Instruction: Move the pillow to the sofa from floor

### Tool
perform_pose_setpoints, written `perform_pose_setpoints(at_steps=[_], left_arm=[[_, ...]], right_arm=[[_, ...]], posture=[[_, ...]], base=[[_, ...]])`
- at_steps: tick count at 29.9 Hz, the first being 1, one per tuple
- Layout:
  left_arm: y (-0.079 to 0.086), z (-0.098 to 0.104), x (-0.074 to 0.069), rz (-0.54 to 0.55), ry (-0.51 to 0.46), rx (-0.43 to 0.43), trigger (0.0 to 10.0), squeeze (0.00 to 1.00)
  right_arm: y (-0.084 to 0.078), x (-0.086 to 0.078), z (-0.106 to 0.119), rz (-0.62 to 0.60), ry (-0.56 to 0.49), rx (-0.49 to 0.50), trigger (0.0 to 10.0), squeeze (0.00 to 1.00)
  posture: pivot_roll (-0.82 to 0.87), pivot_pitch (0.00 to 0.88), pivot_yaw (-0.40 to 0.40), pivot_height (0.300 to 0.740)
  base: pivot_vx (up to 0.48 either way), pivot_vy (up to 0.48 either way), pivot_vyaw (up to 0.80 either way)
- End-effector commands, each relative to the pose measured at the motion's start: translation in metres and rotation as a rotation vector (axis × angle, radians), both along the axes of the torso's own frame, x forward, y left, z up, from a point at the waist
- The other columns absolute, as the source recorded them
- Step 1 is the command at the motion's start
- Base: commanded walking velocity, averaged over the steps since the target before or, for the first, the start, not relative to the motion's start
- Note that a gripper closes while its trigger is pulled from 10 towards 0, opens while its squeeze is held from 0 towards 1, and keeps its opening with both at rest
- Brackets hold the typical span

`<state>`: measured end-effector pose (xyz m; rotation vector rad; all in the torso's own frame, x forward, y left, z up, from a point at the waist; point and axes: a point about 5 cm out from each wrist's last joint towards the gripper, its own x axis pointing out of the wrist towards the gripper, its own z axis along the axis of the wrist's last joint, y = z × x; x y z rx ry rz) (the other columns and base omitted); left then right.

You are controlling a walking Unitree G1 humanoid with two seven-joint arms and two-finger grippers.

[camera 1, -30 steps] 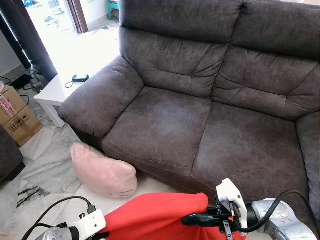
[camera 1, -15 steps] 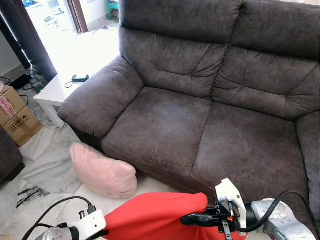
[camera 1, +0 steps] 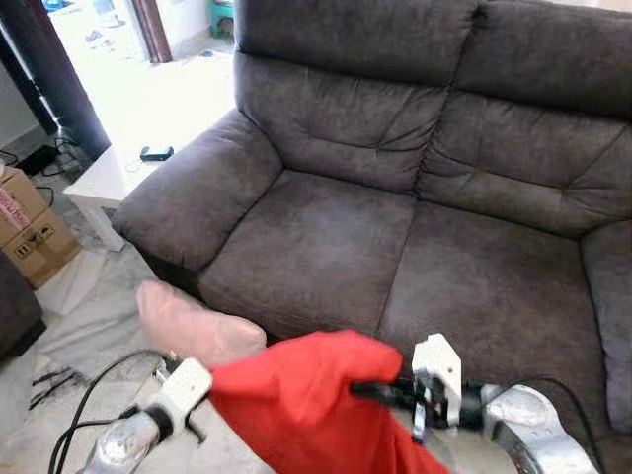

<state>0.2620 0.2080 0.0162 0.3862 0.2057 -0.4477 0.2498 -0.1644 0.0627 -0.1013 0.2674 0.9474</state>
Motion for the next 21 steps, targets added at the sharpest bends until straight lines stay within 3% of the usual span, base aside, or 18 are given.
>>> perform_pose_setpoints(at_steps=[1, 3, 5, 9, 14, 21], left_arm=[[0.004, 0.027, 0.02, 0.108, -0.137, -0.08, 10.0, 0.0], [-0.003, 0.038, 0.028, 0.146, -0.188, -0.14, 10.0, 0.0], [-0.008, 0.042, 0.031, 0.14, -0.21, -0.144, 10.0, 0.0], [-0.027, 0.063, 0.04, 0.135, -0.289, -0.217, 10.0, 0.0], [-0.03, 0.071, 0.038, 0.151, -0.317, -0.211, 10.0, 0.0], [-0.035, 0.073, 0.036, 0.232, -0.326, -0.255, 10.0, 0.0]], right_arm=[[-0.001, 0.012, 0.006, -0.134, -0.099, 0.001, 10.0, 0.0], [0.001, 0.02, 0.005, -0.248, -0.142, -0.012, 10.0, 0.0], [0.001, 0.022, 0.004, -0.289, -0.152, -0.008, 10.0, 0.0], [-0.001, 0.031, 0.001, -0.501, -0.204, 0.009, 10.0, 0.0], [-0.009, 0.036, -0.002, -0.676, -0.248, 0.005, 10.0, 0.0], [0.002, 0.038, 0.005, -0.779, -0.263, 0.157, 10.0, 0.0]], posture=[[0.03, 0.116, 0.001, 0.74], [0.03, 0.115, 0.001, 0.74], [0.03, 0.114, 0.001, 0.74], [0.04, 0.114, 0.006, 0.74], [0.04, 0.113, 0.009, 0.74], [0.04, 0.11, 0.008, 0.74]], base=[[0.0, 0.0, 0.0], [0.0, 0.0, 0.0], [0.0, 0.0, 0.0], [0.0, 0.0, 0.0], [0.0, 0.0, 0.0], [0.0, 0.0, 0.0]])
